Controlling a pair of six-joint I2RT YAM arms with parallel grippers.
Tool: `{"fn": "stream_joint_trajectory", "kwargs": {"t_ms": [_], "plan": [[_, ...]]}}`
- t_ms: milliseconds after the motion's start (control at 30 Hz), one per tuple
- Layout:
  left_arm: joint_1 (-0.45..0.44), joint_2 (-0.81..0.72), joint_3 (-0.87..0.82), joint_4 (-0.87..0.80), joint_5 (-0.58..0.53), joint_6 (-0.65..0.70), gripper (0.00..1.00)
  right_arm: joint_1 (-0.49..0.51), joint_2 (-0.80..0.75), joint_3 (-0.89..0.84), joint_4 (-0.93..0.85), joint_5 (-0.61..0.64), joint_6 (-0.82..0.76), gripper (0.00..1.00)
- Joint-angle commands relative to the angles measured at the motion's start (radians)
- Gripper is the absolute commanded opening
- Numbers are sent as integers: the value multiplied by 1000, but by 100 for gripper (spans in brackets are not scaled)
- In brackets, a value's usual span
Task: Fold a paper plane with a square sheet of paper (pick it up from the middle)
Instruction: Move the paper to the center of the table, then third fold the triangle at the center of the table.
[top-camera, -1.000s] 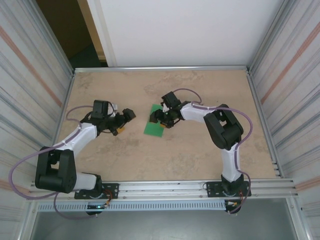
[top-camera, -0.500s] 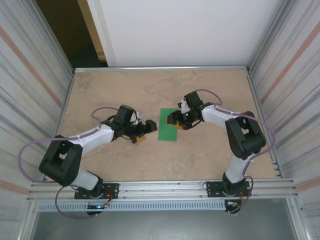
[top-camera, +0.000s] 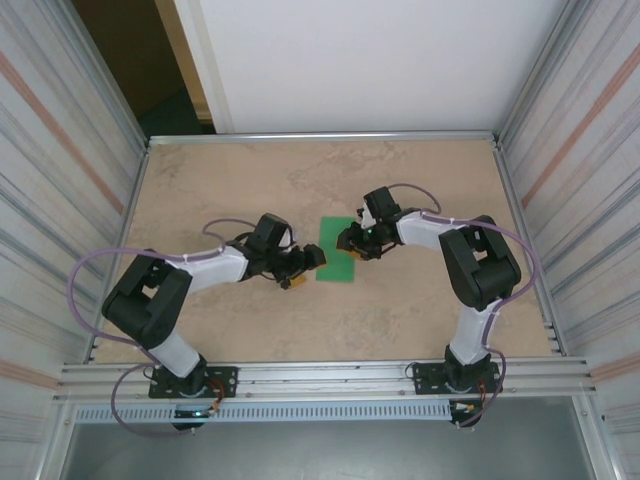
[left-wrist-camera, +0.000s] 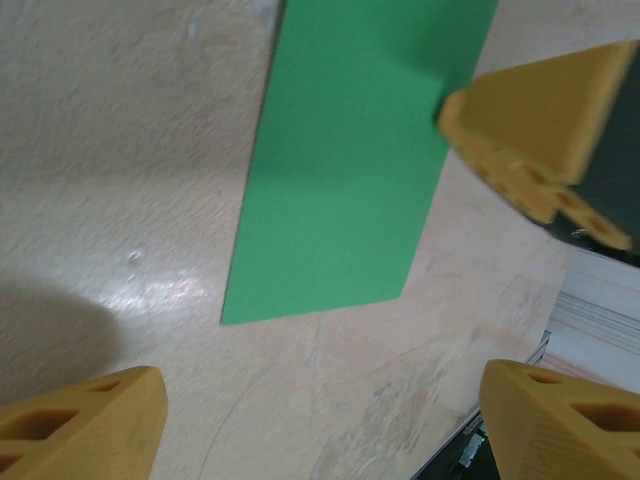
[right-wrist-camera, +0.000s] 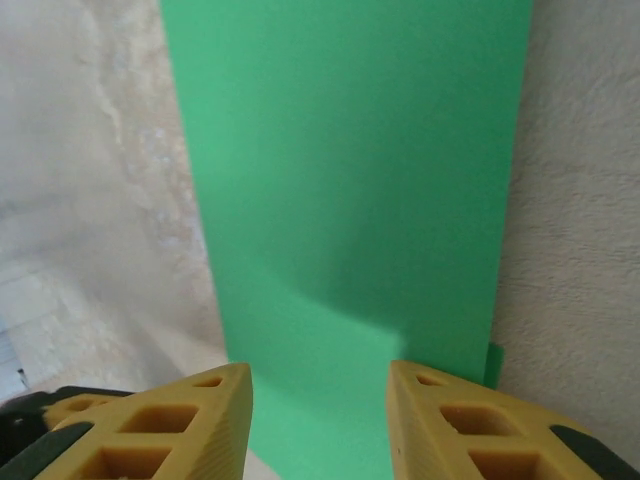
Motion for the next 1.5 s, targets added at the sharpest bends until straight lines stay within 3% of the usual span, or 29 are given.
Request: {"fn": "stream_joint_trajectory", "kwargs": {"t_ms": [0,200,567,933,1133,1467], "plan": [[-7,16,26,24,-26,-30,74,2,14,5,0,21,10,38],[-8,53,35,29,-10,-45,59,-15,47,-32,-2,26,50,37],[-19,112,56,6,-5,-31,42,-31,61,-64,-5,6,91,36],[-20,145,52,33,-24,-4,40,-30,52,-75,8,-1,90,35],[-19,145,49,148,47,7,35,-26,58,-79,11,-4,91,35],[36,180,98,148,86,50,30,-25,55,-82,14,-3,91,35]]}}
